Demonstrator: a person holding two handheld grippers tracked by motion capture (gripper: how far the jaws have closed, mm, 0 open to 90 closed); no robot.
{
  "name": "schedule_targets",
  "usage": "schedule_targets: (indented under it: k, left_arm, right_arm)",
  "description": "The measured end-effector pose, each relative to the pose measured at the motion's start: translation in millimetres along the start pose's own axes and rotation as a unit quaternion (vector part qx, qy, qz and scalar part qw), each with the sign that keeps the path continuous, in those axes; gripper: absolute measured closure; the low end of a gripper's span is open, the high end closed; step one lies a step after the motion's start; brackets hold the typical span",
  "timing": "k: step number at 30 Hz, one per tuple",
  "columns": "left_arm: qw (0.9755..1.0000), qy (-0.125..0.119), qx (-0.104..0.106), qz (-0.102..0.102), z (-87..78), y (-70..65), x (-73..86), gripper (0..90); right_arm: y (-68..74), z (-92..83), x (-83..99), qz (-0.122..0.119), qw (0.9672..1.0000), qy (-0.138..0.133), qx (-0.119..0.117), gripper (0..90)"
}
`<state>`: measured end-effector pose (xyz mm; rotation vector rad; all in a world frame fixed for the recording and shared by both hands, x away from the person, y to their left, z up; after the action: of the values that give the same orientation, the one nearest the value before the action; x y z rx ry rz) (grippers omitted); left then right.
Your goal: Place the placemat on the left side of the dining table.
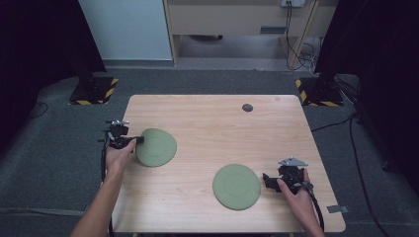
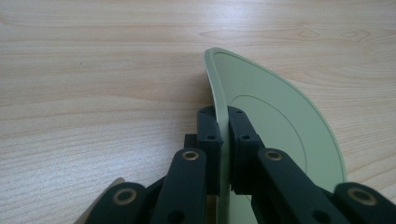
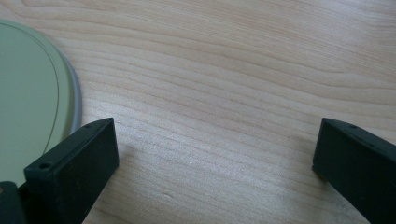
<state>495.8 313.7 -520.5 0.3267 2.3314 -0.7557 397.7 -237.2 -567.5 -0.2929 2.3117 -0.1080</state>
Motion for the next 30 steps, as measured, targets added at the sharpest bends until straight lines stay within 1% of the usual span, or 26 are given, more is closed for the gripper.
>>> schedule_targets:
  k: [5, 11, 19, 24, 30]
  left_arm:
    - [0.9999, 0.003, 0.007, -0.015, 4.0, 9.3, 3.9, 84.8]
    - [0.9998, 0.002, 0.009, -0.018, 6.3, 14.8, 7.1, 82.7]
    - [0.9999, -0.004, -0.001, -0.017, 5.9, 15.9, 8.7, 77.6]
    - [0.9999, 0.001, -0.009, -0.004, 5.8, 13.8, 8.1, 76.8]
    - [0.9998, 0.005, -0.017, -0.005, 7.4, 16.0, 9.1, 74.1]
  right_arm:
    - [0.0, 0.0, 0.0, 0.000, 1.0000, 0.000, 0.000, 0.5]
    - [-0.5, 0.2, -0.1, -0.002, 1.0000, 0.000, -0.002, 0.6]
    - [-0.8, 0.2, -0.1, -0.004, 1.0000, 0.000, -0.004, 0.6]
    - [-0.8, 0.2, -0.1, -0.004, 1.0000, 0.000, -0.004, 0.6]
    - [-0.9, 0.1, -0.1, -0.005, 1.0000, 0.000, -0.005, 0.6]
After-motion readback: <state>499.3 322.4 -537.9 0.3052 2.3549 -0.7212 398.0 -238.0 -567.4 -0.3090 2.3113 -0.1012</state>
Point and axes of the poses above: each handheld gripper's, and its own axes: z roughly forward along the jaws, x roughly out of its underside, y roughly to its left, the point moved 4 cm from there along z, roughly forward along the jaws, and after that the axes turned 14 degrees about x, right-handed, at the moved point
